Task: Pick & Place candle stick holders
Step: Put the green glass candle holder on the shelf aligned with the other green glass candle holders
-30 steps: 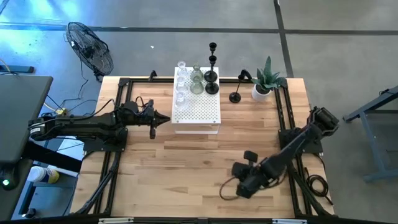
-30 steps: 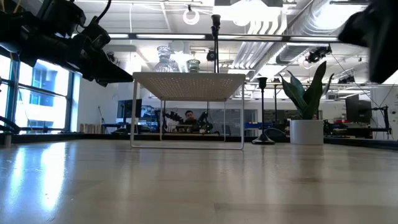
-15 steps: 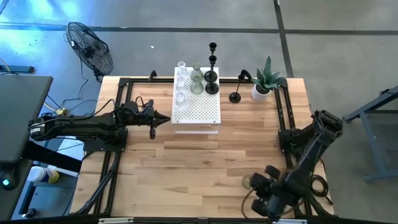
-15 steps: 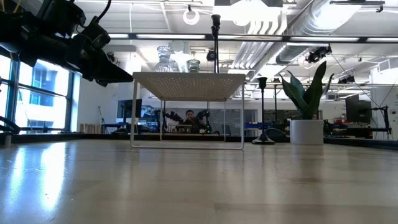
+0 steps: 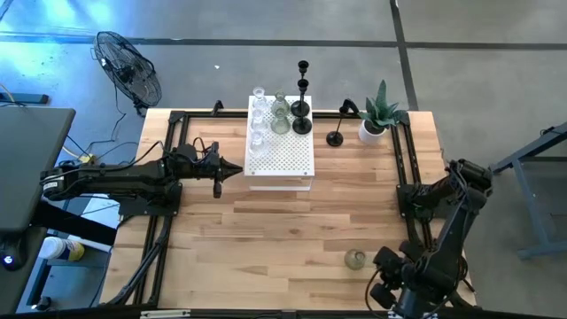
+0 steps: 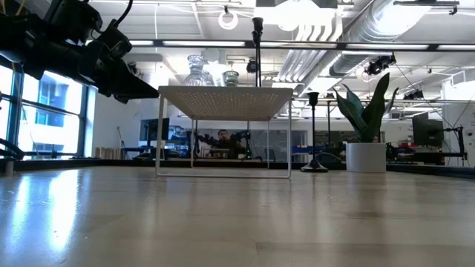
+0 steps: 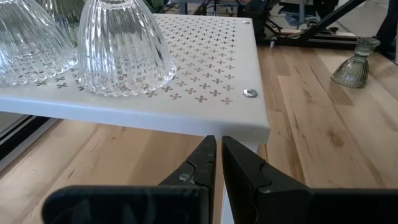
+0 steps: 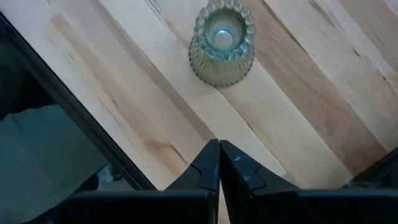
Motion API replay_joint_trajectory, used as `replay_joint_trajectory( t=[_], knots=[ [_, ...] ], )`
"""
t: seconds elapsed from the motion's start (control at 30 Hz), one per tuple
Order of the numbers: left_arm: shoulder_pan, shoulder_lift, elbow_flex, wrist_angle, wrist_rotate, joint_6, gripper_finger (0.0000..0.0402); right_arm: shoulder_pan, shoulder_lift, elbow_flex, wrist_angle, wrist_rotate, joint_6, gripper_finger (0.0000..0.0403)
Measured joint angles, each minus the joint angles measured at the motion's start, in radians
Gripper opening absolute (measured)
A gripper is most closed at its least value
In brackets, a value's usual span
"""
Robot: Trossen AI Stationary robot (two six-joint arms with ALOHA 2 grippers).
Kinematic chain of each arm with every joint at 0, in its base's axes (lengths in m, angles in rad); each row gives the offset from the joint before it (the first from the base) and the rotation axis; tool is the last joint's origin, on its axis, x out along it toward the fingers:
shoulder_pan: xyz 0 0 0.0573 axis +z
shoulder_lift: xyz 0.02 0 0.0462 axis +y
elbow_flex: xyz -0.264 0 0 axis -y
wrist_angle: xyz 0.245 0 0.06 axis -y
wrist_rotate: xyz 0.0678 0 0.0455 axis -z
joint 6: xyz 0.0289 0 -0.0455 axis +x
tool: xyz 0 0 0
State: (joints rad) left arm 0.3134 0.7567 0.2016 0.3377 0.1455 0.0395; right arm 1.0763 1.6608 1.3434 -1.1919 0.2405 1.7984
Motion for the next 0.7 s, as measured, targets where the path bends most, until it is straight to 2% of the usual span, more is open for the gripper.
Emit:
replay_joint_trajectory(
  t=[0.53,0.7],
  knots=[
    [0.0,0.0,0.0,0.0,0.0,0.0,0.0023,0.017,0.003,0.0,-0.009,0.216,-0.087,0.0005],
    [0.0,0.0,0.0,0.0,0.0,0.0,0.0023,0.033,0.035,0.0,-0.008,0.226,-0.071,0.0019]
  ],
)
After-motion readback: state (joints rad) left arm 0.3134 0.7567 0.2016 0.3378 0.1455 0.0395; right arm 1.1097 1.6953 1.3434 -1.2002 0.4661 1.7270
